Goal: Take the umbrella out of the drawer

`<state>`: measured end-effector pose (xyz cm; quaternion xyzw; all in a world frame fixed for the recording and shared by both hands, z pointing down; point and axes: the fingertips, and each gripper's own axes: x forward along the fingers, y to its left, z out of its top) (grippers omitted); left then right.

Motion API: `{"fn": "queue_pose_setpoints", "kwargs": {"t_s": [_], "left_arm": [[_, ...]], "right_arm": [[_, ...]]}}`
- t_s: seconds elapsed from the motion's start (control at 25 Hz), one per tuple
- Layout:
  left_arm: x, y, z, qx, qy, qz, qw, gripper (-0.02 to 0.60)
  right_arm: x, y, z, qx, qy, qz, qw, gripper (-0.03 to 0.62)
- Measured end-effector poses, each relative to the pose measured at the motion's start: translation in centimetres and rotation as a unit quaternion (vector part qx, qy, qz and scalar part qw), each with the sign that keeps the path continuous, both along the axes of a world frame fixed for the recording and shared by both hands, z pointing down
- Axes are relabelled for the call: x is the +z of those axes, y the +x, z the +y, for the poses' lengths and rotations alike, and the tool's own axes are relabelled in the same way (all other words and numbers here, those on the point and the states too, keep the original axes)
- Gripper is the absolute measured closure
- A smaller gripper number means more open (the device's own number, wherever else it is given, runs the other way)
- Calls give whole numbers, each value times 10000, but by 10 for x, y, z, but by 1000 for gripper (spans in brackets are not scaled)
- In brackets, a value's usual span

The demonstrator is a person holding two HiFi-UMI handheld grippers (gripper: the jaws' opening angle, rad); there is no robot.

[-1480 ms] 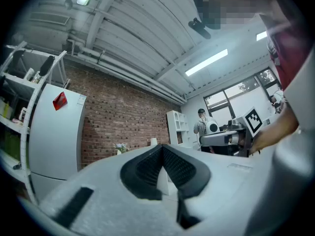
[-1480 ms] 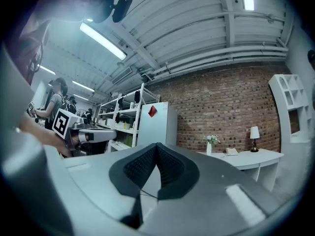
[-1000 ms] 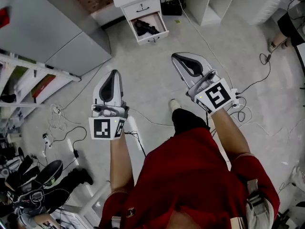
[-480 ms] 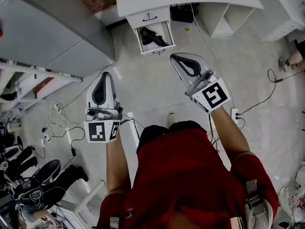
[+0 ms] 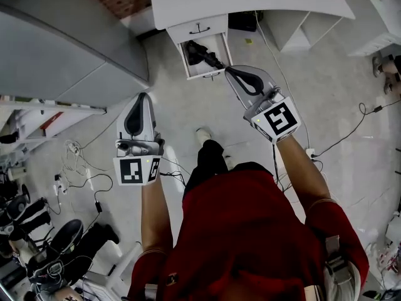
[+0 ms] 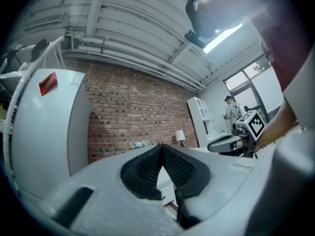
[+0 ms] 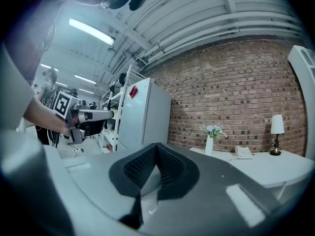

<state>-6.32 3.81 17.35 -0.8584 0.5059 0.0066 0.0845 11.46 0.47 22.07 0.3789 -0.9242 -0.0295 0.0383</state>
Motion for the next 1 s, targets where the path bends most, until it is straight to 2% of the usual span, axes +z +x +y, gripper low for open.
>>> {"fn": "queue_pose_setpoints", "kwargs": {"t_s": [0.52,1.0], "left_arm": [[52,-69,-149,252,-220,-18,9994,575],[98,-82,-228,230,-442,71,9987,575]], "right_arm": [[54,-85,-137,173,-283,488,9983,582],[121,-100,-218,306,-571,990,9930,582]]}}
